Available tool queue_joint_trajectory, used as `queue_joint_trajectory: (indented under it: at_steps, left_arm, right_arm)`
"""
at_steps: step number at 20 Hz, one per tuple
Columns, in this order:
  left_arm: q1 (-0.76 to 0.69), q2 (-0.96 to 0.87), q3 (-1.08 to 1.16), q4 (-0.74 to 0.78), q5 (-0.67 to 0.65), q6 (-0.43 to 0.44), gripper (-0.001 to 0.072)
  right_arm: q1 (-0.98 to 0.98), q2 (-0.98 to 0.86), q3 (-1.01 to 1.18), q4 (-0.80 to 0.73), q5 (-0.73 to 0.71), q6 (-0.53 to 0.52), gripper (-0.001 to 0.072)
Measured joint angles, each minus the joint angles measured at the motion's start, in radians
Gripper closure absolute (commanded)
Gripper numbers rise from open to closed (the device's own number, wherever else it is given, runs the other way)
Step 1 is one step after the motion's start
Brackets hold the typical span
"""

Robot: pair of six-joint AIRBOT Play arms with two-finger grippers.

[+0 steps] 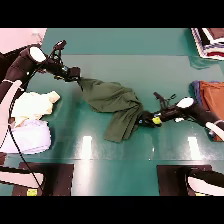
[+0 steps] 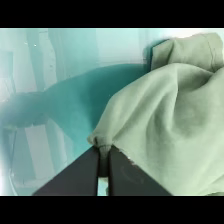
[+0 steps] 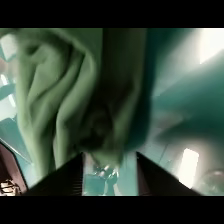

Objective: Fold the shirts.

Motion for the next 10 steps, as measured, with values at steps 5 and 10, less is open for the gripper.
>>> queue_joint_trajectory:
  at_steps: [5,10]
  left_arm:
    - [0.000,0.010,0.041,0.049,-0.043,0.000,0.0679]
    - [0.000,0.140,0.187,0.110,-0.082,0.000,0.0679]
  right_arm:
    - [0.018,-0.030,0.084,-0.074,-0.036,-0.003,0.0697]
    - [-0.144,0.165,0.264,-0.300,0.025,0.067,0.0697]
